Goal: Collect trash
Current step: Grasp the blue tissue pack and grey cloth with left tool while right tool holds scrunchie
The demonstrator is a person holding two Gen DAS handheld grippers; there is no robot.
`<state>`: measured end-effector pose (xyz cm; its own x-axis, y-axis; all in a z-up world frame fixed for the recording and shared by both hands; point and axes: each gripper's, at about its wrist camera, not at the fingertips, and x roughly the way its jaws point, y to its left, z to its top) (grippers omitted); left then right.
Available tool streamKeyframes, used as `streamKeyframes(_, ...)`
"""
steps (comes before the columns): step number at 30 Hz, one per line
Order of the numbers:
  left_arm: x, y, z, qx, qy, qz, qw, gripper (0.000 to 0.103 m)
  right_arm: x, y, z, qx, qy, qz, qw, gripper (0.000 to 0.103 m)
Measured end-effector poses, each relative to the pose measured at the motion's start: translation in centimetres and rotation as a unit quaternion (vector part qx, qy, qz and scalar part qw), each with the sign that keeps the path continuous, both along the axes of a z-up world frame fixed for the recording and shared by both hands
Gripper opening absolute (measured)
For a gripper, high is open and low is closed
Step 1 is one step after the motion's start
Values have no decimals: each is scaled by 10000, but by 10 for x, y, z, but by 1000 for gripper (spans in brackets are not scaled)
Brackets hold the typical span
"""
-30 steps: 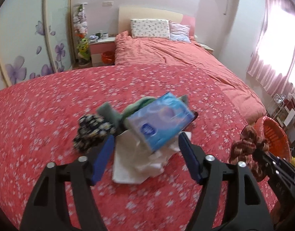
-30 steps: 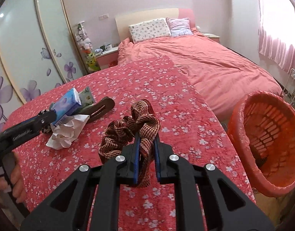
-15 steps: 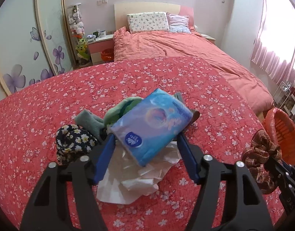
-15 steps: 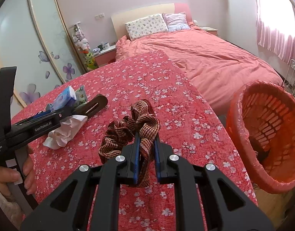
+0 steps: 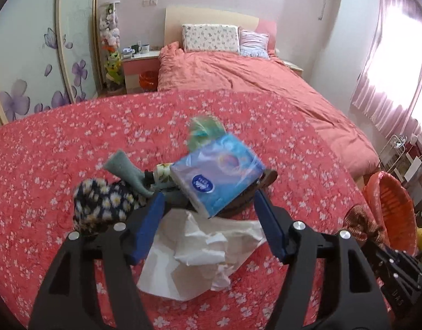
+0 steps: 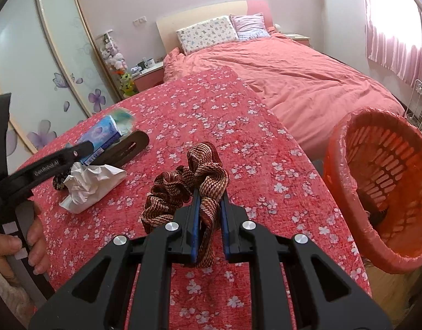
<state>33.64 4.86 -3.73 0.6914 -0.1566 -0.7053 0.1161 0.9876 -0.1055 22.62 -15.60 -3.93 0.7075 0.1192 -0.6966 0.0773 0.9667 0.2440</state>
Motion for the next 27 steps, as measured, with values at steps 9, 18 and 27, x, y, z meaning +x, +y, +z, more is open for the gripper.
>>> streamKeyframes(9, 29, -3, -5, 124, 131, 179, 9997, 67, -1, -2, 0, -8, 4, 17, 10000, 13)
streamKeyframes(18, 16, -9, -18, -395, 481, -286, 9977, 48, -1, -4, -2, 4, 58, 2, 10000, 13)
streamKeyframes(27, 27, 3, -11, -73, 184, 145, 9997, 72, 1, -4, -3, 24, 61, 1, 10000, 13)
